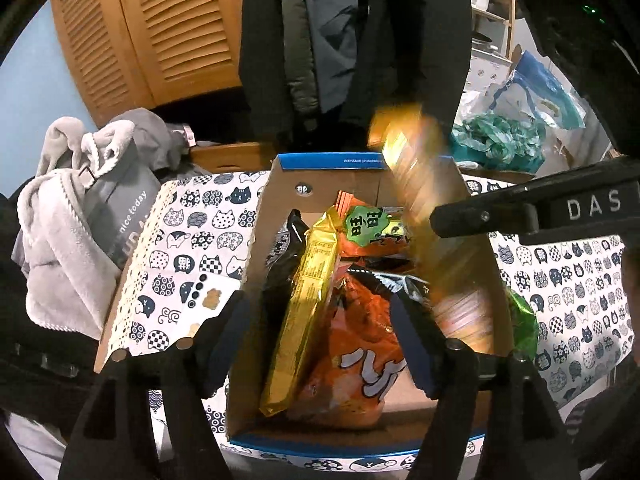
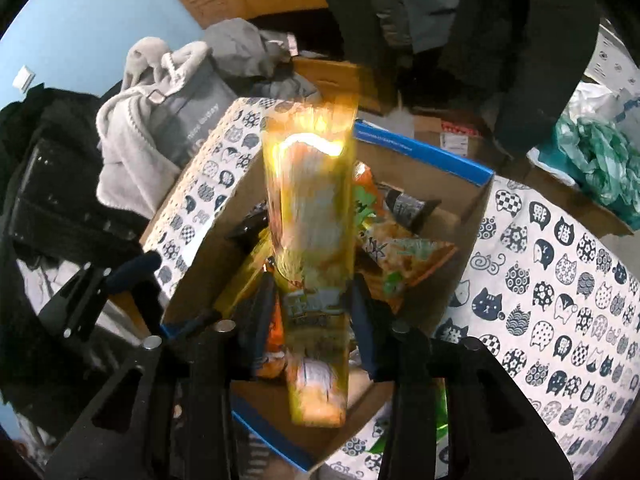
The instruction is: Organize snacks
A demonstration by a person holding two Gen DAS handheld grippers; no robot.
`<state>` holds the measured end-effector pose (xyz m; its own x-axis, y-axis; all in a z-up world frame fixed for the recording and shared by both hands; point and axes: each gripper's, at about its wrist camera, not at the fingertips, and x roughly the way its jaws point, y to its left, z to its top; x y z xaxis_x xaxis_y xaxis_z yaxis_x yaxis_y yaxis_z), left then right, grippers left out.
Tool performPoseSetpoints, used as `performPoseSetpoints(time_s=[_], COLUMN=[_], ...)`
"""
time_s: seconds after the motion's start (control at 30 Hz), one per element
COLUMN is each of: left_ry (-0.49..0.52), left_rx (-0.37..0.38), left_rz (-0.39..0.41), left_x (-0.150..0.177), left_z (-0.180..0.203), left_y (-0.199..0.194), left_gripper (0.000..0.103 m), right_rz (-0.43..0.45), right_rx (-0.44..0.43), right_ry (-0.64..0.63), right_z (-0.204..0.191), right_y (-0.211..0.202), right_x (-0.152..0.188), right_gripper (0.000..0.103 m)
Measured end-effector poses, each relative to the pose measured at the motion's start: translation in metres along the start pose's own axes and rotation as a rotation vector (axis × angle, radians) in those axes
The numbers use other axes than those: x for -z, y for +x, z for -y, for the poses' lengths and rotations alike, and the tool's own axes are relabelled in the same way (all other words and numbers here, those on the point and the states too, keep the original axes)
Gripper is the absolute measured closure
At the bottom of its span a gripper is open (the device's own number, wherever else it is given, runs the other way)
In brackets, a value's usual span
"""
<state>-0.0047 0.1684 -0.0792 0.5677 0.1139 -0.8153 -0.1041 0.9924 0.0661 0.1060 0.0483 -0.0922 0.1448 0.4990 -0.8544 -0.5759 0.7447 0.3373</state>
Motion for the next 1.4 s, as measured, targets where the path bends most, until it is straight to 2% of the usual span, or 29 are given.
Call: performPoseSetpoints(time_s=[0.03, 0.1, 0.17, 0.3, 0.8, 1.03, 1.4], left_ry=[-0.003, -0.012, -0.019, -0.027, 0.020, 0.050, 0.079], left_rx=[0.000, 0.006, 0.013, 0.027, 0.044, 0.049, 0.035], left_rz=[-0.002, -0.004, -0.006, -0.014, -0.009, -0.029, -0.093], left_x=[0.000, 0.000, 0.000, 0.001, 0.000, 0.000, 0.007], left_z=[-0.001, -0.004, -0.005, -0.008, 0.008, 0.025, 0.041], left_y=[0.001, 0.002, 0.003, 0.004, 0.000, 0.003, 0.021], left_gripper=[0.026, 0.025, 0.025, 0.024, 0.022, 0.022, 0.022], right_rz=[-0.003, 0.004, 0.010, 0.014, 0.000, -0.072, -0.161], right_rx=[0.004, 0.024, 0.045, 0.069, 0.189, 0.241, 0.207], right_ry=[-0.003, -0.014, -0.024, -0.005, 0.130, 0.182, 0.262], right_z=[0.000, -0.002, -0.002, 0.006, 0.072, 0.103, 0.116], right_y=[0.000, -0.002, -0.005, -0.010, -0.029, -0.004, 0.042], right_x=[0.000, 0.001, 0.003, 0.013, 0.069, 0.100, 0.125], right_gripper=[0.057, 0.046, 0.044, 0.033, 0.029, 0.029, 0.029])
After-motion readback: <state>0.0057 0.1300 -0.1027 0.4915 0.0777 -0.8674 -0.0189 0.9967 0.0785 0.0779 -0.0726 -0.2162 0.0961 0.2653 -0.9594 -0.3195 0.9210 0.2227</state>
